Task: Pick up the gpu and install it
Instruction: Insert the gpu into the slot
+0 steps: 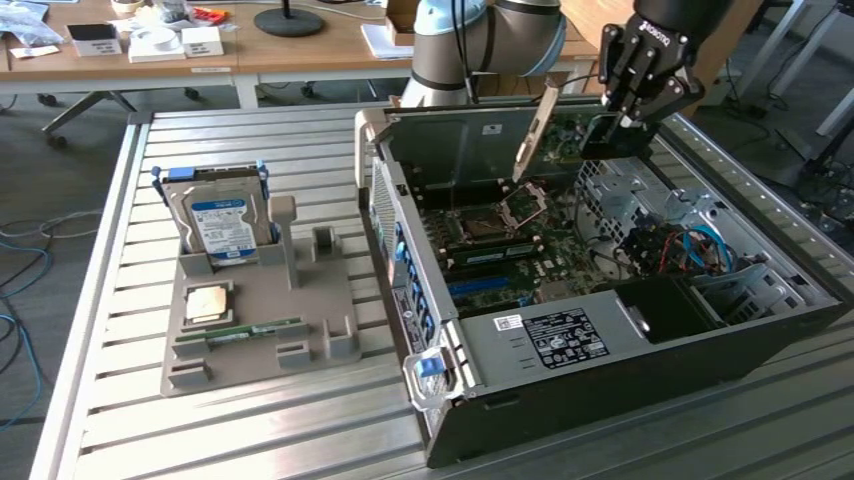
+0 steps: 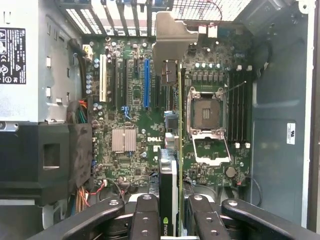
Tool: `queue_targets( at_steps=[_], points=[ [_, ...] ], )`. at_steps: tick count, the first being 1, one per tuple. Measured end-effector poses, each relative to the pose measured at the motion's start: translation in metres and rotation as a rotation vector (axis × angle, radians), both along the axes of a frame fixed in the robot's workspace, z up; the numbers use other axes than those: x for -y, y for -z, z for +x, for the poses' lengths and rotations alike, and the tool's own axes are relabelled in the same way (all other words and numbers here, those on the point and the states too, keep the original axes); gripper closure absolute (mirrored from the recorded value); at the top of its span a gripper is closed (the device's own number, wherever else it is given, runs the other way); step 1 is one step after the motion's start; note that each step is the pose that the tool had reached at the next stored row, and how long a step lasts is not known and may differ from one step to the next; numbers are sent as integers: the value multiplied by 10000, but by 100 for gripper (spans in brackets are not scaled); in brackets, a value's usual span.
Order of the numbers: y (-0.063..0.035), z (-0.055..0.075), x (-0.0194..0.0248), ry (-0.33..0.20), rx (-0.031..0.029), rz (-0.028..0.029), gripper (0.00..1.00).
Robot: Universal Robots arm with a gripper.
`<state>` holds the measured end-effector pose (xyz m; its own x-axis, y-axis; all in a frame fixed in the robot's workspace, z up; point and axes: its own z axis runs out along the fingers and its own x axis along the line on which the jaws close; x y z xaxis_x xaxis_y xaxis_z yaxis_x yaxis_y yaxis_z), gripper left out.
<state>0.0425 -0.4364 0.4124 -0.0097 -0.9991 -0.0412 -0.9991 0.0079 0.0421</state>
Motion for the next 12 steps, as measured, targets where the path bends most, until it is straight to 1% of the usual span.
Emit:
queue_targets(
  at_steps=[6, 7, 12],
  points=[
    [54, -51, 0, -46, 334, 1, 73],
    [61, -60, 0, -48, 365, 1, 73],
    [63, -64, 0, -48, 371, 0, 73]
  ],
)
